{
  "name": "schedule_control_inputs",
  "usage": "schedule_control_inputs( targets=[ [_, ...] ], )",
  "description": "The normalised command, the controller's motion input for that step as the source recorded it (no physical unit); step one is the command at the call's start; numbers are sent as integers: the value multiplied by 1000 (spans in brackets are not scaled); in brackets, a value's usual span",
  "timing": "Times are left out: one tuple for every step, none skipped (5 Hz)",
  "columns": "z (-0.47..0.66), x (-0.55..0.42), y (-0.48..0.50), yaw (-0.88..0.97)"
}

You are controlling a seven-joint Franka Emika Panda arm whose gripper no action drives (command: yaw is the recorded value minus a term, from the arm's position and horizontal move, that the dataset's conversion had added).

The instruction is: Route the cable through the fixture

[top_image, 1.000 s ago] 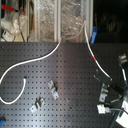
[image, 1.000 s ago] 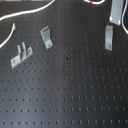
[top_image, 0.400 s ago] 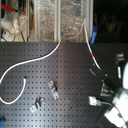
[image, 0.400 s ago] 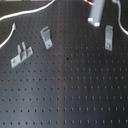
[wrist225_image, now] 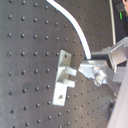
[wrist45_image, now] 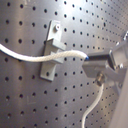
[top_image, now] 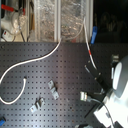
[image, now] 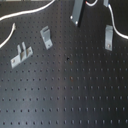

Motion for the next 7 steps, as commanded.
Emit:
schedule_control_inputs(
  targets=[
    [48,341,368,-134],
    [125,366,313,-337],
    [101,177,267,-146],
    [202,76,107,-825],
    [83,1,5,-554],
    [91,6,-64,-131],
    [460,83,64,-380]
  ],
)
